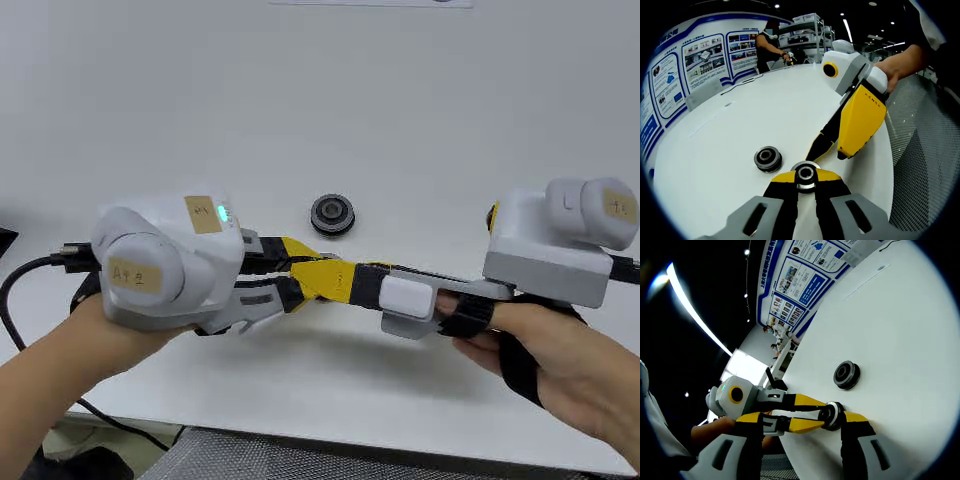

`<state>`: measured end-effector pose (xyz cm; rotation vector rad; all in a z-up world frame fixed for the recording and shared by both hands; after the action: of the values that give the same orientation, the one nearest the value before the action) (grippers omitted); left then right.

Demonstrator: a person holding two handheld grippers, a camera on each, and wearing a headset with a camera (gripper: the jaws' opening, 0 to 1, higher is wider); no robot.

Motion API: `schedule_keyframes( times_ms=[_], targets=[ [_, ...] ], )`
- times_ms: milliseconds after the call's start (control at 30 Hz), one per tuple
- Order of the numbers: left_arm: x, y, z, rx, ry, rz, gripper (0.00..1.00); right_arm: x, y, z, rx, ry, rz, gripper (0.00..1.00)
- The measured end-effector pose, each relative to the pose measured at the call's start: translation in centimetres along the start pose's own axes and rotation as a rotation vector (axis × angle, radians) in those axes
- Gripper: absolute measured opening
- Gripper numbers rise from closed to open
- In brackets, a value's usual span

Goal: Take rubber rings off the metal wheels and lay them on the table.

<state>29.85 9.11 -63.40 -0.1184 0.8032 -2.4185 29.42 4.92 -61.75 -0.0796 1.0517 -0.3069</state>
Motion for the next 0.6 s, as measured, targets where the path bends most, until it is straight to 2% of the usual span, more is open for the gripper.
schedule_keyframes(
  times_ms=[167,200,300,467,600],
  targets=[
    [-0.02,-0.01,0.00,-0.004,0.003,0.000,0.11,0.00,-0.13,0.01,0.008,-0.004,-0.008,0.62],
    [-0.06,0.00,-0.02,-0.003,0.002,0.001,0.11,-0.15,-0.20,0.02,0.007,-0.001,0.005,0.59],
    [-0.10,-0.02,-0.03,-0.003,0.000,0.001,0.11,0.22,-0.21,0.12,0.012,0.014,0.000,0.55],
    [-0.15,-0.03,-0.05,-0.005,0.002,-0.004,0.11,0.38,0.21,0.06,0.006,-0.012,-0.021,0.58],
    [-0.16,-0.03,-0.07,-0.003,-0.001,-0.004,0.11,0.42,0.36,0.25,0.017,0.002,-0.011,0.59]
  ],
)
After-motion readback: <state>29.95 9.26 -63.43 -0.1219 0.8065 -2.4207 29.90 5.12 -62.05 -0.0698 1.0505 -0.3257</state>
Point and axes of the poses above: the centre of the closed fingertips' face, and the gripper's own axes: y roughly forward along the fingers, x roughly to its right, z roughly out of its top, the point moved 3 cm from there along -y, roughly backward along the fingers, and after that the axes turned 3 degrees about z, right-handed, at the moved point
